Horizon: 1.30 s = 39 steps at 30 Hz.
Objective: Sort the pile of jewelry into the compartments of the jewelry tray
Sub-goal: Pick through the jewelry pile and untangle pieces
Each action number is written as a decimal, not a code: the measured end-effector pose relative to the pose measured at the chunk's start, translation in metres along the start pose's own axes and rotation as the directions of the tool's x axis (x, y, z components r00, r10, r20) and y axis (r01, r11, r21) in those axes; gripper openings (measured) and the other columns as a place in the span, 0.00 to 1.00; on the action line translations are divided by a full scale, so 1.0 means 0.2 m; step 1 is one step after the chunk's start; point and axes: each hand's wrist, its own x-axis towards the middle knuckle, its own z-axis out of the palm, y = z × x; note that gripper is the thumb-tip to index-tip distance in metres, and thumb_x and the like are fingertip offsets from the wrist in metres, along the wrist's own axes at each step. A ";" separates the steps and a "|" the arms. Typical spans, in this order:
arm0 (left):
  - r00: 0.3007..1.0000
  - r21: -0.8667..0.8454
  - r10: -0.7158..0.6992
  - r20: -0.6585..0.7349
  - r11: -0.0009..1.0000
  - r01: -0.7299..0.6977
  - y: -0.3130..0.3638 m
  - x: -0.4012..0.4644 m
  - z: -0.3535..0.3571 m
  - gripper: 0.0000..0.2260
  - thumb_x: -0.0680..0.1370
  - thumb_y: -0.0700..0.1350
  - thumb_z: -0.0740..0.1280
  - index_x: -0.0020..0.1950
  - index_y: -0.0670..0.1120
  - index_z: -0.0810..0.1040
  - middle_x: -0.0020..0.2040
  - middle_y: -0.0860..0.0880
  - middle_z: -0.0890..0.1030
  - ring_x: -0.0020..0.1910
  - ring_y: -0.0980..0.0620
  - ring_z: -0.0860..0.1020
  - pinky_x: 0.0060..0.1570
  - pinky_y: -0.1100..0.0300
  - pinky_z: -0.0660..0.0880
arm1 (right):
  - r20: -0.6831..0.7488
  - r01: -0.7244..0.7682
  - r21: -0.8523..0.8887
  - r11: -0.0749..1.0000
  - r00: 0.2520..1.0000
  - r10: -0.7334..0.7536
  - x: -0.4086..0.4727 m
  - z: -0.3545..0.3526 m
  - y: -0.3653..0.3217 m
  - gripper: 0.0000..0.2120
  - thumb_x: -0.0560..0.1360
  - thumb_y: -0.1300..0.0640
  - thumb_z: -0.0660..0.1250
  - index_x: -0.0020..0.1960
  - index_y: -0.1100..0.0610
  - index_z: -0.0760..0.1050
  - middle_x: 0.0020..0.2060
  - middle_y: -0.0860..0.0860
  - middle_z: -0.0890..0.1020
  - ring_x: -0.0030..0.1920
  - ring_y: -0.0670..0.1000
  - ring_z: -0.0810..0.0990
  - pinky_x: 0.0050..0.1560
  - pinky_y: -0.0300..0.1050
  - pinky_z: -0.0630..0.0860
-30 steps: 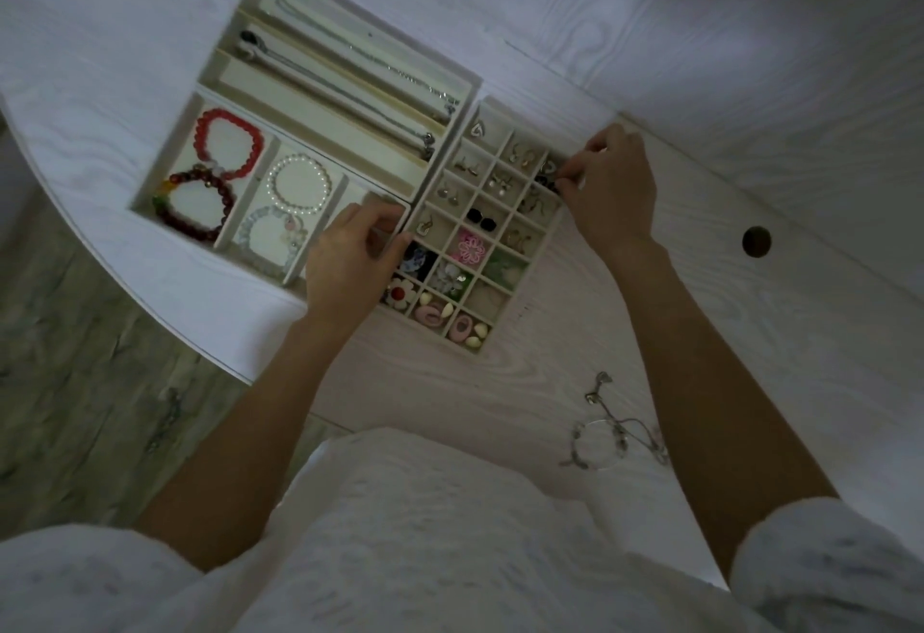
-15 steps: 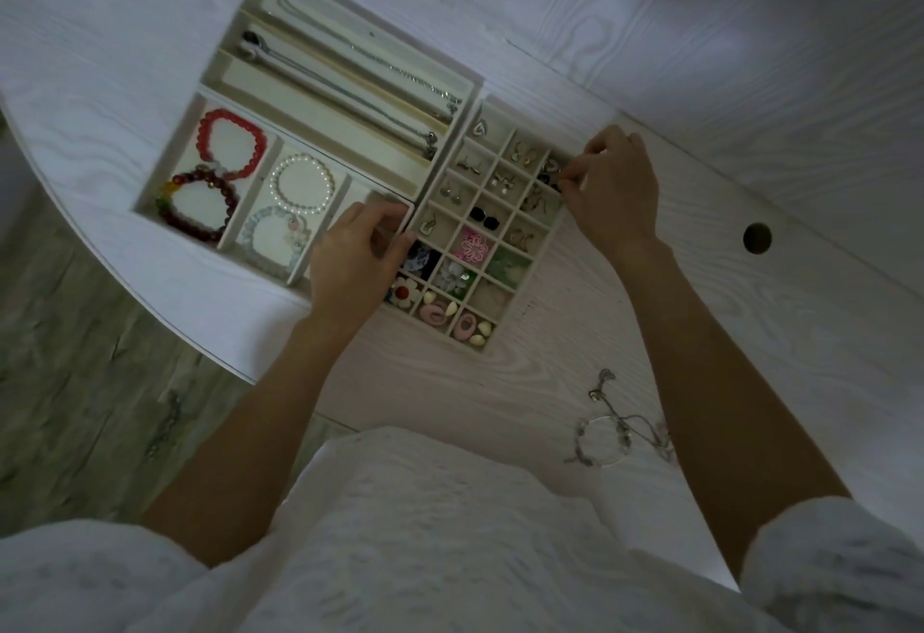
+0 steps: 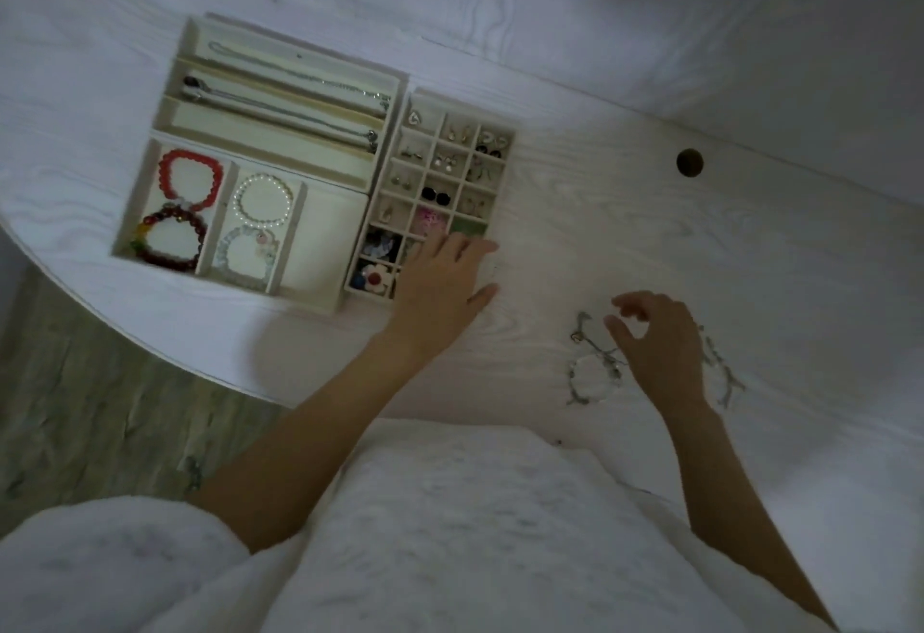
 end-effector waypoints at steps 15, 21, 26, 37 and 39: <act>0.995 0.104 -0.019 0.095 0.994 0.009 0.02 -0.01 0.03 0.20 0.74 0.42 0.71 0.65 0.45 0.76 0.55 0.43 0.77 0.55 0.40 0.73 0.54 0.46 0.71 | -0.047 0.067 -0.259 0.964 0.996 -0.082 -0.17 0.18 0.01 0.08 0.57 0.65 0.75 0.32 0.60 0.77 0.30 0.56 0.76 0.33 0.57 0.75 0.33 0.45 0.70; 0.997 0.188 0.002 0.071 0.982 -0.015 0.04 -0.02 0.02 0.19 0.73 0.42 0.71 0.65 0.45 0.77 0.55 0.44 0.78 0.55 0.40 0.74 0.53 0.47 0.70 | -0.067 -0.019 -0.094 0.995 0.998 0.013 -0.19 0.15 0.08 0.05 0.67 0.61 0.70 0.42 0.62 0.78 0.38 0.58 0.79 0.43 0.60 0.75 0.44 0.52 0.71; 0.999 0.209 -0.014 0.049 0.978 0.004 0.07 -0.02 0.02 0.20 0.72 0.41 0.71 0.64 0.44 0.77 0.54 0.43 0.78 0.54 0.39 0.74 0.51 0.47 0.70 | -0.104 0.091 -0.186 0.978 0.988 -0.111 -0.12 0.17 0.03 0.06 0.63 0.64 0.75 0.35 0.61 0.78 0.31 0.56 0.78 0.37 0.58 0.76 0.37 0.47 0.71; 0.977 -0.257 0.143 0.158 0.961 -0.099 0.34 0.02 0.15 0.18 0.77 0.44 0.64 0.67 0.45 0.73 0.60 0.47 0.76 0.58 0.48 0.73 0.59 0.53 0.70 | 0.073 -0.025 0.385 0.922 0.997 -0.003 -0.05 -0.02 0.03 0.09 0.78 0.59 0.59 0.45 0.63 0.75 0.42 0.56 0.78 0.44 0.54 0.74 0.46 0.46 0.69; 0.916 -0.463 0.071 0.394 0.876 0.132 0.46 0.06 0.14 0.24 0.77 0.37 0.65 0.72 0.47 0.66 0.65 0.52 0.73 0.63 0.55 0.71 0.61 0.60 0.67 | 0.131 -0.137 0.698 0.703 0.989 0.063 -0.05 -0.17 -0.02 0.05 0.78 0.61 0.61 0.44 0.60 0.74 0.41 0.55 0.81 0.42 0.50 0.79 0.48 0.44 0.75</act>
